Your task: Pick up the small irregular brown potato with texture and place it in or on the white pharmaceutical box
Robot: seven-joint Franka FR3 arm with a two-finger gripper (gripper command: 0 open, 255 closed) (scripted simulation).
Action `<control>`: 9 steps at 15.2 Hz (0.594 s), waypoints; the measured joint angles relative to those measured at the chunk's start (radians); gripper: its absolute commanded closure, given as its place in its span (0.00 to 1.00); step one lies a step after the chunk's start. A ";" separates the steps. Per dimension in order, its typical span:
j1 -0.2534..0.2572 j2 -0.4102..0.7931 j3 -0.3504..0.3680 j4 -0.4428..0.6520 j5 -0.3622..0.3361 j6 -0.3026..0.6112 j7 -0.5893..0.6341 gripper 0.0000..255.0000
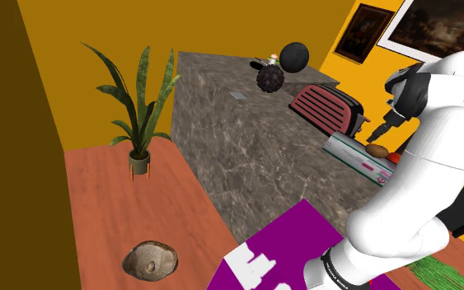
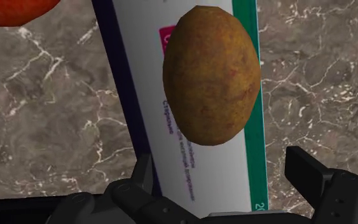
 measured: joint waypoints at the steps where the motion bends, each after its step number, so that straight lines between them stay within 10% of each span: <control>1: -0.002 -0.005 -0.003 0.018 -0.005 -0.021 0.003 0.00; 9: -0.009 -0.014 -0.010 0.064 -0.016 -0.074 0.010 0.00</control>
